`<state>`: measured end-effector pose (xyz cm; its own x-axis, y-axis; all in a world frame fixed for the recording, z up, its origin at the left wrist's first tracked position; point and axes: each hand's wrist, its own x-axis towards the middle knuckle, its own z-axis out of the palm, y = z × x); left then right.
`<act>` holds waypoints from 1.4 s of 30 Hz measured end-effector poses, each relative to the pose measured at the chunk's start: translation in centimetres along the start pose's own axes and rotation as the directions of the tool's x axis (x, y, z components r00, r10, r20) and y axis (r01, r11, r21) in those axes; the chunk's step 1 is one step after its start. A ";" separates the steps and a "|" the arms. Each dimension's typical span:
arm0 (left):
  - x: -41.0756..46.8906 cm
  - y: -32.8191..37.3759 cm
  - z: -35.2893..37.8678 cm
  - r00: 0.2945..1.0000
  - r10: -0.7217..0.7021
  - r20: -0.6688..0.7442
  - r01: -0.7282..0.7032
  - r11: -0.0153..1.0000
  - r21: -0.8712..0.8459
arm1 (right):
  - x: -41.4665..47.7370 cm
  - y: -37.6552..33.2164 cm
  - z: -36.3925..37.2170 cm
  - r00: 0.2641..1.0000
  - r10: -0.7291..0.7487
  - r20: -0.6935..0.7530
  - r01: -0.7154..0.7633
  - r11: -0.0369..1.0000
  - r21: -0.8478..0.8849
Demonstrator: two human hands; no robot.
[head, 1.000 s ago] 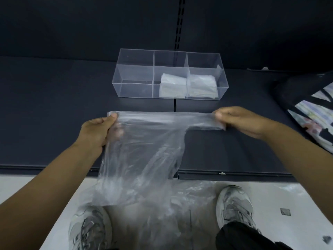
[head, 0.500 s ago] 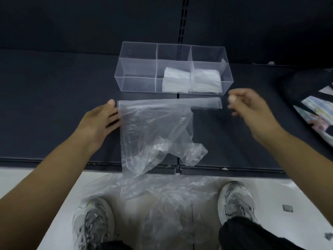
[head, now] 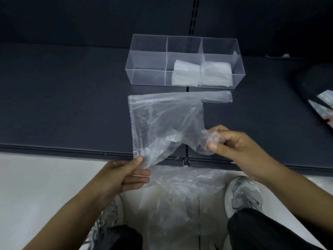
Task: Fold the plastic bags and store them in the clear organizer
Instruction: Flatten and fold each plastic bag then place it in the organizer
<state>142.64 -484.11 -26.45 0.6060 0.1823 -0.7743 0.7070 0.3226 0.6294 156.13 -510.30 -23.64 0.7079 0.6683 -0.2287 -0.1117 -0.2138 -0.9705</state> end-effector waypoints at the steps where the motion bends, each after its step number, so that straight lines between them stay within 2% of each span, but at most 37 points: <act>1: 0.3 0.1 0.0 1.000 0.003 -0.008 -0.004 0.999 -0.042 | -0.1 0.2 -0.4 1.000 0.007 0.001 -0.007 1.000 0.022; 6: 1.4 0.8 -1.5 0.985 0.082 -0.150 -0.104 0.983 -0.151 | -0.8 1.1 -3.0 0.997 0.077 -0.029 -0.072 0.986 0.153; 10: 1.9 0.9 -2.7 0.974 0.128 -0.186 -0.150 0.983 -0.109 | -1.1 1.2 -5.1 0.992 0.116 -0.051 -0.101 0.967 0.236; 12: 2.0 0.9 -3.0 0.972 0.160 -0.170 -0.170 0.984 -0.049 | -1.4 1.2 -6.4 0.990 0.130 -0.046 -0.119 0.974 0.191; 16: 2.4 0.8 -3.3 0.968 0.182 -0.172 -0.184 0.983 0.003 | -2.2 0.7 -8.6 0.986 0.111 0.123 -0.116 0.993 0.037; 18: 2.5 0.7 -3.3 0.969 0.180 -0.171 -0.180 0.984 0.012 | -2.4 0.3 -8.9 0.984 0.115 0.133 -0.115 0.993 -0.007; 20: 2.5 0.5 -3.3 0.968 0.191 -0.160 -0.188 0.982 0.034 | -2.3 0.3 -8.3 0.994 0.103 0.033 -0.101 0.994 -0.044; 23: 2.3 0.4 -2.8 0.966 0.209 -0.150 -0.201 0.977 0.065 | -1.7 1.3 -6.3 0.953 0.059 -0.297 -0.086 0.993 -0.077; 24: 2.2 0.3 -2.7 0.965 0.214 -0.154 -0.205 0.976 0.077 | -1.4 1.9 -5.6 0.908 0.039 -0.416 -0.102 0.986 -0.130; 26: 2.1 0.1 -2.4 0.961 0.220 -0.165 -0.203 0.973 0.111 | -1.0 3.0 -4.7 0.773 -0.043 -0.633 -0.210 0.925 -0.318; 28: 2.1 -0.3 -2.1 0.962 0.212 -0.172 -0.191 0.973 0.132 | -0.9 3.7 -4.5 0.639 -0.196 -0.744 -0.331 0.803 -0.496; 29: 2.1 -0.5 -1.8 0.964 0.205 -0.170 -0.183 0.973 0.138 | -1.0 3.9 -4.5 0.615 -0.235 -0.752 -0.364 0.762 -0.536; 30: 2.1 -0.7 -1.6 0.966 0.200 -0.164 -0.176 0.973 0.146 | -1.2 4.1 -4.6 0.635 -0.211 -0.744 -0.385 0.748 -0.540; 32: 2.1 -1.1 -1.0 0.970 0.189 -0.153 -0.165 0.973 0.159 | -1.7 4.1 -4.7 0.710 0.007 -0.704 -0.385 0.840 -0.381; 34: 2.0 -1.2 -0.7 0.972 0.177 -0.157 -0.153 0.977 0.151 | -2.4 3.7 -5.3 0.789 0.269 -0.553 -0.348 0.937 -0.041; 36: 1.9 -1.2 -0.7 0.970 0.174 -0.167 -0.151 0.978 0.143 | -3.4 3.1 -6.5 0.853 0.389 -0.349 -0.305 0.913 0.272; 37: 1.9 -1.2 -0.6 0.969 0.180 -0.167 -0.156 0.977 0.145 | -3.6 2.8 -7.0 0.867 0.414 -0.276 -0.300 0.878 0.373; 38: 1.8 -1.3 -0.6 0.968 0.186 -0.167 -0.162 0.976 0.147 | -3.7 2.6 -7.2 0.867 0.430 -0.251 -0.303 0.856 0.420; 39: 1.8 -1.3 -0.5 0.967 0.193 -0.166 -0.169 0.974 0.149 | -3.6 2.6 -7.2 0.848 0.444 -0.288 -0.310 0.857 0.411; 42: 1.8 -1.3 -0.4 0.962 0.215 -0.167 -0.188 0.969 0.162 | -2.6 3.3 -6.3 0.738 0.361 -0.570 -0.307 0.932 0.193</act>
<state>142.66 -483.87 -28.67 0.6744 0.3997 -0.6208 0.6295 0.1281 0.7663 158.29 -517.27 -25.75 0.8797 0.0096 -0.4754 -0.4558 -0.2672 -0.8490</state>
